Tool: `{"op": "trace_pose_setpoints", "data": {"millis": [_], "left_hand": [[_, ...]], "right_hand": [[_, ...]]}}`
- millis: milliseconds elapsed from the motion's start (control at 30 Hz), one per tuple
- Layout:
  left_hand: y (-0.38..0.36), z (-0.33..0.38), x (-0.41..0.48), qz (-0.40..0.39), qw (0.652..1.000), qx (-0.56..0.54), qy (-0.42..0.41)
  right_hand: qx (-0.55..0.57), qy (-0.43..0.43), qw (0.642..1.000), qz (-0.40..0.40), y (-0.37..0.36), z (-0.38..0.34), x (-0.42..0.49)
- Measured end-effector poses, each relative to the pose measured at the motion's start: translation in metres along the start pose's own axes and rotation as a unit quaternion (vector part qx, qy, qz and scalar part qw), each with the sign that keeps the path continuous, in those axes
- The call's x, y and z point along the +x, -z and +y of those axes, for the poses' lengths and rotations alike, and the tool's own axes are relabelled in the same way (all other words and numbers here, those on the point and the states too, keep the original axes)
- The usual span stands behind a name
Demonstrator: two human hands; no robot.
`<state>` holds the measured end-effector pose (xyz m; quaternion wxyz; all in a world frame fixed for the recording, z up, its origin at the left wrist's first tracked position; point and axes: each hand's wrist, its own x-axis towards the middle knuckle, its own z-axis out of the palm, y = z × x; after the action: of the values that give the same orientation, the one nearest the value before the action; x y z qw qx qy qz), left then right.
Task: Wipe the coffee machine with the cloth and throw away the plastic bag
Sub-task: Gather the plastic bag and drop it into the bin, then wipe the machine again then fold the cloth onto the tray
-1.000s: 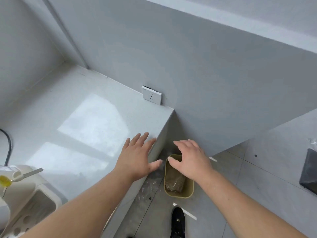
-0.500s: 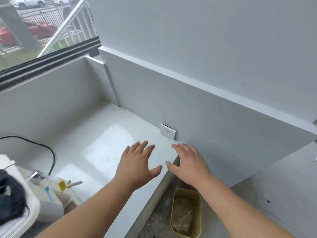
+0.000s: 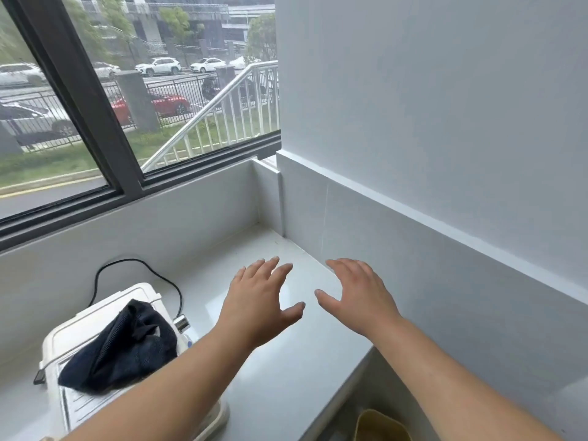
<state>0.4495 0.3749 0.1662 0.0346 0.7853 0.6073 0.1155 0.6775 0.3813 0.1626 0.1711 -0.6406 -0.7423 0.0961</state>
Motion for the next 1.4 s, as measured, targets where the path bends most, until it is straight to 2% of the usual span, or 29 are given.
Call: {"op": "trace_pose_setpoints", "data": {"millis": [800,1167,1400], "left_hand": [[0.09,-0.173,-0.127,0.048,0.983,0.047,0.172],[0.093,-0.208,-0.164,0.038,0.982,0.052,0.176],[0.089,-0.218,-0.172,0.002,0.979,0.059,0.193]], "right_hand": [[-0.017,0.212,0.975,-0.064,-0.042,-0.223,0.018],[-0.035,0.246,0.964,-0.093,-0.067,-0.273,-0.005],[-0.064,0.216,0.967,-0.116,-0.082,-0.288,-0.013]]}}
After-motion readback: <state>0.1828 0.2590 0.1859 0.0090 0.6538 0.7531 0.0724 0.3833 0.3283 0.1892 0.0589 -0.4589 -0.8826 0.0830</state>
